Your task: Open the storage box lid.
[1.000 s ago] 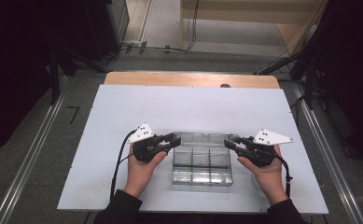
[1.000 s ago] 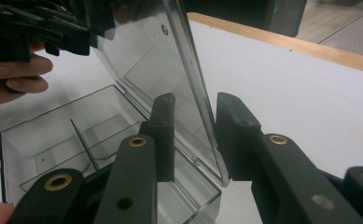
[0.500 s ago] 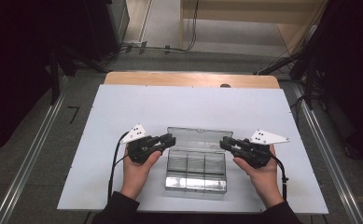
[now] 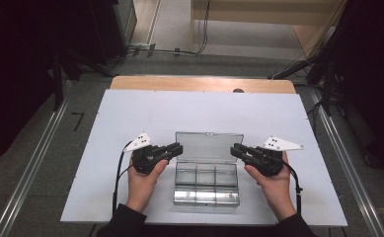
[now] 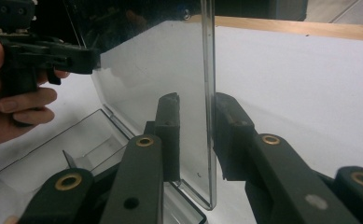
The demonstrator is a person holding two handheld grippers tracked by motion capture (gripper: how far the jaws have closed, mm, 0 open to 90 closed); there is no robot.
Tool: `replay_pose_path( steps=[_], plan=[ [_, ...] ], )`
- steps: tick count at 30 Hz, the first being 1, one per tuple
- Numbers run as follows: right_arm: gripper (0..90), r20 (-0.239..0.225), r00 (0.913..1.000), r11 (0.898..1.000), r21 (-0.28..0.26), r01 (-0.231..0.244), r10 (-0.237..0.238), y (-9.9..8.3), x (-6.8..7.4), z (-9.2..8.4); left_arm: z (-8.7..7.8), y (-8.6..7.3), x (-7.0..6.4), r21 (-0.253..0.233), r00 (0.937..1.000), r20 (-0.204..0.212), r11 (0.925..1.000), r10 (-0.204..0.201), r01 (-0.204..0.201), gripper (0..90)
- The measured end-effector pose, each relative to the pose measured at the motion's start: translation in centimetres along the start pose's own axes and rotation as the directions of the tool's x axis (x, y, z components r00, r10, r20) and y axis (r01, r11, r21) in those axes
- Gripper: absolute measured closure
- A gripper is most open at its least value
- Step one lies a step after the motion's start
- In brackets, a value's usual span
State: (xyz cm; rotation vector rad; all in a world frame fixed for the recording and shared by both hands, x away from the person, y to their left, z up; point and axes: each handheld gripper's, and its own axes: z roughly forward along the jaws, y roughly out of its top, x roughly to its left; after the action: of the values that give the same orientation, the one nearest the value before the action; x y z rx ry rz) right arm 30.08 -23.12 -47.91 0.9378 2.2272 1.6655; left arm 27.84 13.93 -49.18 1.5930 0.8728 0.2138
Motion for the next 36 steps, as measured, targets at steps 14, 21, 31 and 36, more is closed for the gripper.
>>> replay_pose_path(
  steps=[14, 21, 31, 36],
  plan=[
    [70.3, 0.048, 0.9974, 0.998, 0.01, -0.055, 0.054, -0.9, -0.5, 1.1, 0.9, -0.8, 0.9, 0.049, 0.9976, -0.02, 0.9965, -0.067, 0.068, 76.2],
    [69.8, 0.043, 0.9928, 0.994, 0.013, -0.112, 0.112, -1.3, -0.7, 1.5, 1.3, -1.2, 1.3, 0.07, 0.9946, -0.01, 0.9921, -0.104, 0.104, 76.8],
    [70.0, 0.033, 0.9871, 0.987, 0.03, -0.158, 0.157, -1.4, -1.0, 1.7, 1.4, -1.6, 1.4, 0.073, 0.9911, -0.013, 0.9884, -0.133, 0.133, 78.3],
    [69.6, 0.03, 0.9857, 0.985, 0.032, -0.167, 0.166, -1.4, -1.2, 1.8, 1.4, -1.6, 1.5, 0.08, 0.9891, -0.009, 0.9859, -0.147, 0.147, 78.9]
  ],
)
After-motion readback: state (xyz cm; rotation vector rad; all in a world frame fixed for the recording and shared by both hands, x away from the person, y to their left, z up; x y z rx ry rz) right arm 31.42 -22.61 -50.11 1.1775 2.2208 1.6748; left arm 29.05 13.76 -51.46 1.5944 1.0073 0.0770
